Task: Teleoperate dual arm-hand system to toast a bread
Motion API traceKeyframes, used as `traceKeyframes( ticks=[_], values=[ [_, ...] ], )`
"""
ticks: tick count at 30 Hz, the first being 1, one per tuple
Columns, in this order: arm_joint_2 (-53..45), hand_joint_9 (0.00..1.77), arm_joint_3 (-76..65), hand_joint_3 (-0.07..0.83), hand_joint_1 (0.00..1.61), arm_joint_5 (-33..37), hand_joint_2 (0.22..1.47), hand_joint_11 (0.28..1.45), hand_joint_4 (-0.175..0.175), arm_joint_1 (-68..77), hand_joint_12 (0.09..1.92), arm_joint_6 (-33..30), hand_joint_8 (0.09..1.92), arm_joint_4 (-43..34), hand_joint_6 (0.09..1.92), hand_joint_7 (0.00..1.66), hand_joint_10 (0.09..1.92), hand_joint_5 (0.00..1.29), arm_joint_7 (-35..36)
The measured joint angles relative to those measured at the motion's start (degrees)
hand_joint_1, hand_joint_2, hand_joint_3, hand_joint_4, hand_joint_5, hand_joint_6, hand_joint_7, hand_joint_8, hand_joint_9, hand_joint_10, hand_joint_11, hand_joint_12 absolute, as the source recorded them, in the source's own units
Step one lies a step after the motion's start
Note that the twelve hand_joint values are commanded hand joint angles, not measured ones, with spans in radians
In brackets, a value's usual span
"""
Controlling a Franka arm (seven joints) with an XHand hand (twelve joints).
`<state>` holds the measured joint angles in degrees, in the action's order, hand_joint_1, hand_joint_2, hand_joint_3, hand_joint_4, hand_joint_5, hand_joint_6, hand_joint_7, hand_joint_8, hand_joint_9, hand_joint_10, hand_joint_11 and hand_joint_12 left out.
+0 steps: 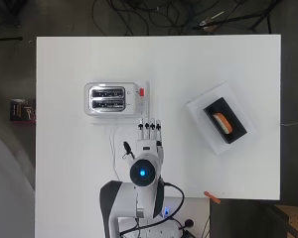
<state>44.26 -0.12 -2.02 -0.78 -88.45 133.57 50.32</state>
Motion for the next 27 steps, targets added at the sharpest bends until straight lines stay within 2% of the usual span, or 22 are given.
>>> traceKeyframes(
  ticks=[7,13,15,18,23,27],
  values=[
    [-3.75,0.28,0.57,0.007,0.14,-9.91,1.11,0.38,-0.019,-2.32,0.09,4.94,0.09,-11.6,0.09,0.21,0.09,0.21,-4.46],
    [-8.41,0.31,-3.98,0.001,0.14,-8.58,1.1,0.39,-0.065,-2.94,0.09,7.2,0.09,-14.29,0.09,0.25,0.09,0.21,-2.88],
    [-10.03,0.32,-7.51,-0.003,0.1,-8.5,1.09,0.39,-0.07,-3.35,0.09,7.5,0.09,-16.05,0.09,0.25,0.09,0.22,-2.21],
    [-13.93,0.46,-13.17,-0.003,0.07,-9.51,1.07,0.46,-0.049,-3.96,0.09,7.89,0.09,-17.33,0.09,0.33,0.09,0.23,-3.01],
    [-23.38,0.59,-21.07,0.003,0.02,-8.85,1.08,0.48,0.035,-4.51,0.09,13.51,0.09,-23.07,0.09,0.49,0.09,0.37,-0.06],
    [-29.85,0.63,-22.48,0.0,0.0,-8.0,1.08,0.49,0.061,-4.99,0.09,16.24,0.09,-26.47,0.09,0.52,0.09,0.42,1.62]
  ],
)
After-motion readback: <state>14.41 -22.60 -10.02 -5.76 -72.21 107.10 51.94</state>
